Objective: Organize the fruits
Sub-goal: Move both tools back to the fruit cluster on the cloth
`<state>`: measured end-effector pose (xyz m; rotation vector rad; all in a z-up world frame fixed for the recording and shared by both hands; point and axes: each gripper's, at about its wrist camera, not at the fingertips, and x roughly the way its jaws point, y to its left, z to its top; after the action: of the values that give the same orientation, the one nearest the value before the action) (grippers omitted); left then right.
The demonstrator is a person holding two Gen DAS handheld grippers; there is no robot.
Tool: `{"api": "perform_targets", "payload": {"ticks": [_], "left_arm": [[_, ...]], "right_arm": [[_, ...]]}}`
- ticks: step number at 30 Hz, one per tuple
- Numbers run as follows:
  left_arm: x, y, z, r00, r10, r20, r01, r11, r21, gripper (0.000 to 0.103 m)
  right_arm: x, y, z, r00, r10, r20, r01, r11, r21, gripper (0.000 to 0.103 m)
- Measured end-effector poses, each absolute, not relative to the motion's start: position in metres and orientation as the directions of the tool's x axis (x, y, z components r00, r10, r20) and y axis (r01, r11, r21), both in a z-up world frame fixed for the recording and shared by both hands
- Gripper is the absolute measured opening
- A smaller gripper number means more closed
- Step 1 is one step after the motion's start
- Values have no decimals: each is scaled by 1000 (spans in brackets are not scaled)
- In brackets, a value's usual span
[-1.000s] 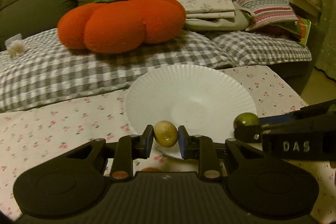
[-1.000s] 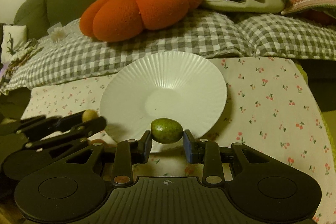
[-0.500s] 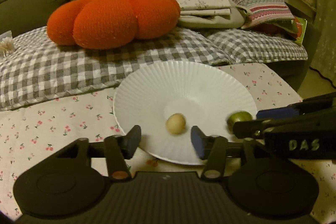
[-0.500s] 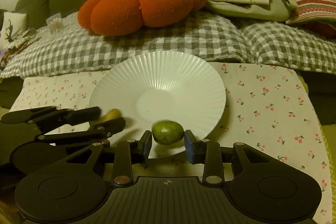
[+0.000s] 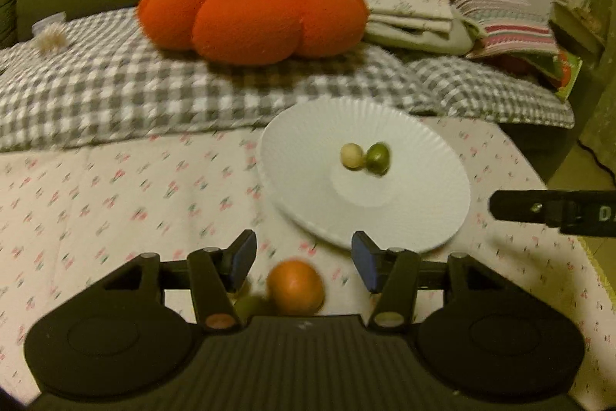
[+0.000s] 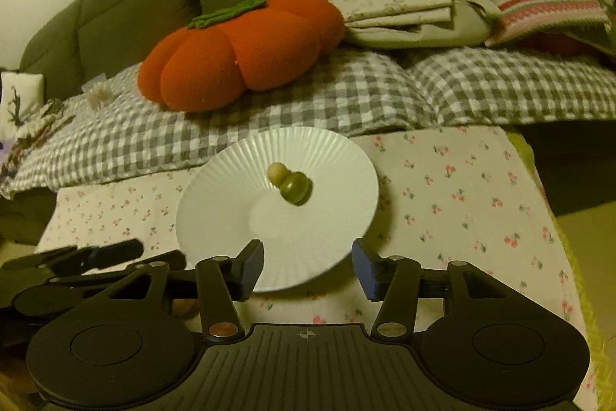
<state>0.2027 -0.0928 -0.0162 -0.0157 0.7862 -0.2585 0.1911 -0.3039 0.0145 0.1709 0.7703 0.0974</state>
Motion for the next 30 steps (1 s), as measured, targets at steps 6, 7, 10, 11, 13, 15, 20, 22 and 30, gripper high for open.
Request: {"api": "perform_targets", "payload": {"ticks": [6, 7, 10, 11, 13, 15, 20, 22, 30], "left_arm": [[183, -65, -10, 636, -218, -740, 148, 976, -161, 56], [180, -61, -9, 635, -215, -742, 135, 977, -167, 56], [168, -49, -5, 633, -210, -745, 108, 977, -184, 59], [164, -45, -5, 629, -209, -749, 100, 977, -189, 59], [157, -38, -4, 626, -210, -751, 86, 976, -201, 59], [150, -33, -5, 623, -213, -753, 74, 974, -215, 59], [140, -38, -17, 588, -244, -771, 103, 968, -228, 59], [140, -43, -23, 580, -247, -777, 110, 968, -225, 59], [141, -52, -38, 571, -273, -774, 110, 960, -258, 60]], "right_arm": [[167, -296, 18, 692, 207, -691, -44, 968, 246, 65], [163, -293, 19, 687, 219, -693, -54, 966, 252, 66], [150, -281, 19, 664, 249, -705, -84, 962, 260, 69], [147, -277, 18, 654, 257, -711, -96, 961, 259, 70], [143, -271, 16, 637, 270, -722, -115, 960, 257, 71], [141, -268, 15, 628, 276, -728, -119, 958, 261, 71], [143, -270, 7, 603, 271, -750, -82, 957, 280, 72], [144, -272, 2, 586, 279, -761, -65, 952, 299, 72], [146, -272, -7, 570, 261, -779, -41, 956, 290, 72]]}}
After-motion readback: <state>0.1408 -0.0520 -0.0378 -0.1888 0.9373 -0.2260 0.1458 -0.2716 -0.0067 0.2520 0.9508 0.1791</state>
